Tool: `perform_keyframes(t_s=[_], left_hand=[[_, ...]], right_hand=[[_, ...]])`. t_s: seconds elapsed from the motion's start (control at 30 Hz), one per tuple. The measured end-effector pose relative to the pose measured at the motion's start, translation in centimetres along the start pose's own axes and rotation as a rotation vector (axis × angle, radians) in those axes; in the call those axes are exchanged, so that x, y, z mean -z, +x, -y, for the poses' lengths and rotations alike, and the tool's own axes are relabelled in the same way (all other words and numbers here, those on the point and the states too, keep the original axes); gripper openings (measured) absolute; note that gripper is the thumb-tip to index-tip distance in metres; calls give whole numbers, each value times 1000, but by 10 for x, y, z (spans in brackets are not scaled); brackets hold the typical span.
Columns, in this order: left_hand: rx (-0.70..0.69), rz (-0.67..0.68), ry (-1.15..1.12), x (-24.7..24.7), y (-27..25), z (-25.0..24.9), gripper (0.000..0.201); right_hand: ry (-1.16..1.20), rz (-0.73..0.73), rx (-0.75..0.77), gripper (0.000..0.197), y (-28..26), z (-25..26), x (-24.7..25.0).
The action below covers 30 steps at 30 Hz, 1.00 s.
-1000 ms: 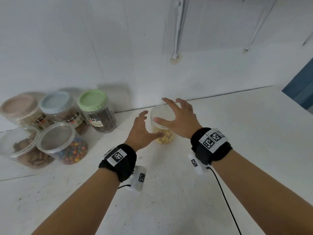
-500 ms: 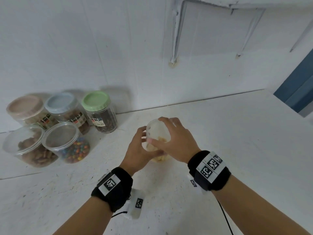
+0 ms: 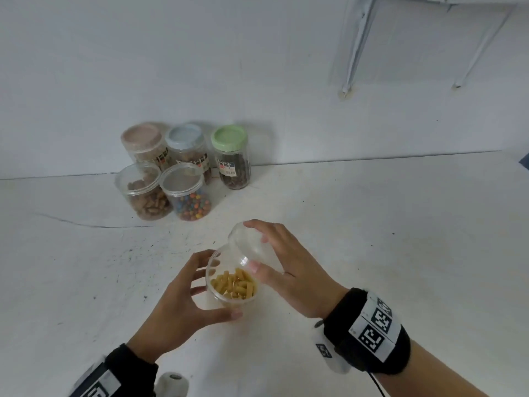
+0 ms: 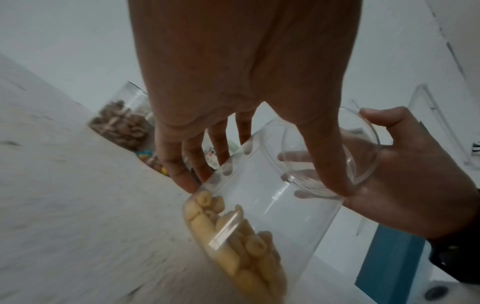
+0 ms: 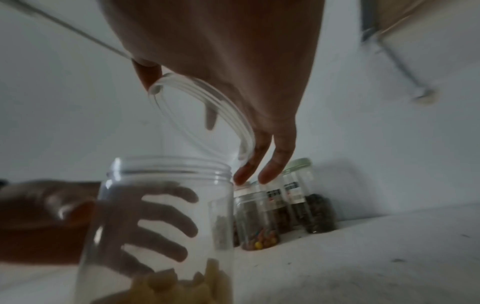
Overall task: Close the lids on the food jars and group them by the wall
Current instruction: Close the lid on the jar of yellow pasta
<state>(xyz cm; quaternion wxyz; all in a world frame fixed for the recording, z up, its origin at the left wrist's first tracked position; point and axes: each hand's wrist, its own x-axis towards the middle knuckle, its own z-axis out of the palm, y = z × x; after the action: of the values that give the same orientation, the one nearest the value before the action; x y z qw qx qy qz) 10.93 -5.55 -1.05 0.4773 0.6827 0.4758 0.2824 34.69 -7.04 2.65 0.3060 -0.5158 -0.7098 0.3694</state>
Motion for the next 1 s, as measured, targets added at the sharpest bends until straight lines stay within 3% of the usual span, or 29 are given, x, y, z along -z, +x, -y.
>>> perform_keyframes(t_s=[0.17,0.4,0.67,1.0], left_hand=[[71,-41,-20,14,-49,19,96],[72,-14,-72,26,-63,41,98],[86,51,-122,30,-52,57,108],[75,32,-156,27,-46,61,114]], right_hand=[[-195,249,175,63,-1,18,-39],[-436,460,371,73,14,35,-56],[-478,780,331,77,48,61,-44],[-561,691,418,77,58,66,-55]])
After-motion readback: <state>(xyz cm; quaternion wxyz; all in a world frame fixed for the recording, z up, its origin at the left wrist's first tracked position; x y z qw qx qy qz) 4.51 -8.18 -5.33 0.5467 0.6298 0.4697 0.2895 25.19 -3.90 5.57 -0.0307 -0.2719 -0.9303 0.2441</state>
